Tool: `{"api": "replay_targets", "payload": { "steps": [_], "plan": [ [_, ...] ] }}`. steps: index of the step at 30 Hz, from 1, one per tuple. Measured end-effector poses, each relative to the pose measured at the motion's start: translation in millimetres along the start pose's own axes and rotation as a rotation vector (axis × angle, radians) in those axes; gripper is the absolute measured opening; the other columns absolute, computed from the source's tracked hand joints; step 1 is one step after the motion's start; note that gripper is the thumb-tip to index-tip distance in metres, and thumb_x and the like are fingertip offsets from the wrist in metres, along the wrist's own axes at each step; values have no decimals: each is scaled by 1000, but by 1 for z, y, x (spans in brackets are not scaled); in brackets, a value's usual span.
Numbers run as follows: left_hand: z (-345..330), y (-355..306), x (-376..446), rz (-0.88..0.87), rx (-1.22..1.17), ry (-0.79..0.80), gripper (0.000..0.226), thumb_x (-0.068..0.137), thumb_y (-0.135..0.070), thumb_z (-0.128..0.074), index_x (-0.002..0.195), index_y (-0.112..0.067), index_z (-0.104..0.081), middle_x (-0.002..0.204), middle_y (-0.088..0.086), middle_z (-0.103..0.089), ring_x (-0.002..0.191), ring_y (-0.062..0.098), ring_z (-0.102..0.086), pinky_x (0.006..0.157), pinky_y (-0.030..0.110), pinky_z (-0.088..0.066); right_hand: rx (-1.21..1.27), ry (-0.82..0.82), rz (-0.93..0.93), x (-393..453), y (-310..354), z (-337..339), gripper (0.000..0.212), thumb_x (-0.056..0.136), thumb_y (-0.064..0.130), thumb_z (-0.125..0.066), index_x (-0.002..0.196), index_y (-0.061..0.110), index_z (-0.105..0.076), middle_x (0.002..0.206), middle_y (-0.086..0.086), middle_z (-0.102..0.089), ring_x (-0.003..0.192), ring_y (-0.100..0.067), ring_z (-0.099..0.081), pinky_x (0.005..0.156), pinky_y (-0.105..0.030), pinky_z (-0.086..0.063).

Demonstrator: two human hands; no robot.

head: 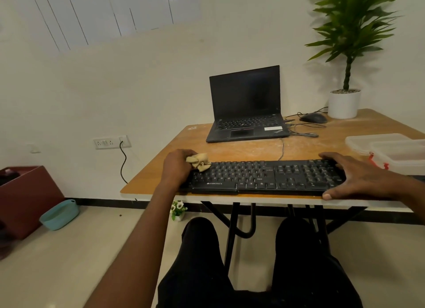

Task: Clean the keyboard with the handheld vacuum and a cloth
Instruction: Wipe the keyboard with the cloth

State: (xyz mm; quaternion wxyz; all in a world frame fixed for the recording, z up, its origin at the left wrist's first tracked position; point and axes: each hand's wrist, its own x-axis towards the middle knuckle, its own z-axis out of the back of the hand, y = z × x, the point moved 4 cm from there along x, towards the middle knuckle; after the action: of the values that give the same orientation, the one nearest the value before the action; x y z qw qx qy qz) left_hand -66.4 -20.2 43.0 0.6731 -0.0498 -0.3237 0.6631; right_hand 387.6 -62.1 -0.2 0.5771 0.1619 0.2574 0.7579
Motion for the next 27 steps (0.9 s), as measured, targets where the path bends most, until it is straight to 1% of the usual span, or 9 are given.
{"api": "replay_targets", "payload": {
  "steps": [4, 8, 11, 13, 15, 17, 20, 25, 27],
  "plan": [
    [5, 3, 8, 33, 15, -37, 41, 90, 5, -60, 117, -19, -80, 113, 11, -79, 107, 30, -69, 78, 29, -43, 15, -3, 4, 2, -2, 0, 128, 33, 95, -72, 141, 56, -15, 151, -1, -37, 124, -17, -44, 96, -31, -43],
    [11, 13, -10, 38, 21, -32, 49, 87, 11, -52, 115, -17, -80, 110, 11, -79, 104, 29, -68, 74, 29, -42, -4, -14, 7, 4, -6, -1, 127, 33, 96, -72, 140, 58, -15, 150, 0, -38, 123, -17, -45, 101, -35, -44],
    [18, 24, -31, 37, 35, -40, 56, 83, 15, -50, 118, -18, -79, 111, 11, -78, 96, 24, -64, 70, 30, -40, -4, -17, 21, 7, -6, -1, 115, 35, 95, -73, 132, 70, -17, 147, 3, -39, 122, -17, -47, 100, -34, -44],
    [22, 31, -41, 23, 46, -50, 60, 81, 16, -50, 119, -19, -79, 112, 9, -78, 98, 25, -65, 71, 30, -42, 16, -20, 22, 8, -7, 0, 108, 37, 92, -76, 125, 76, -16, 143, 6, -40, 122, -17, -48, 97, -31, -45],
    [25, 36, -44, 18, 58, -61, 59, 80, 15, -51, 119, -20, -80, 110, 8, -78, 101, 28, -67, 72, 31, -44, 23, -22, 23, 7, -8, 0, 107, 37, 90, -78, 124, 79, -15, 140, 8, -40, 120, -15, -49, 94, -30, -46],
    [27, 38, -44, 24, 66, -73, 58, 80, 14, -53, 117, -21, -80, 107, 8, -79, 99, 28, -68, 70, 30, -44, 19, -24, 22, 6, -8, -1, 108, 38, 90, -78, 125, 78, -15, 140, 9, -41, 121, -15, -50, 98, -33, -47],
    [23, 33, -32, 20, 67, -81, 49, 84, 10, -59, 116, -21, -81, 105, 8, -80, 100, 28, -70, 71, 30, -44, 18, -24, 30, 5, -6, -1, 116, 37, 92, -76, 133, 70, -16, 142, 8, -42, 123, -18, -50, 104, -40, -48],
    [13, 16, -5, 14, 39, -79, 48, 87, 9, -58, 120, -18, -79, 114, 10, -78, 109, 31, -68, 81, 34, -48, 6, -10, 28, 6, -6, 0, 108, 37, 93, -75, 126, 78, -15, 148, 3, -41, 125, -20, -49, 105, -43, -48],
    [11, 13, -2, 18, 50, -74, 52, 86, 11, -55, 123, -18, -78, 118, 11, -77, 112, 32, -67, 87, 36, -50, 6, -21, 20, 5, -4, 0, 113, 37, 93, -75, 131, 72, -17, 146, 4, -41, 123, -19, -49, 102, -40, -49]
  ]
}}
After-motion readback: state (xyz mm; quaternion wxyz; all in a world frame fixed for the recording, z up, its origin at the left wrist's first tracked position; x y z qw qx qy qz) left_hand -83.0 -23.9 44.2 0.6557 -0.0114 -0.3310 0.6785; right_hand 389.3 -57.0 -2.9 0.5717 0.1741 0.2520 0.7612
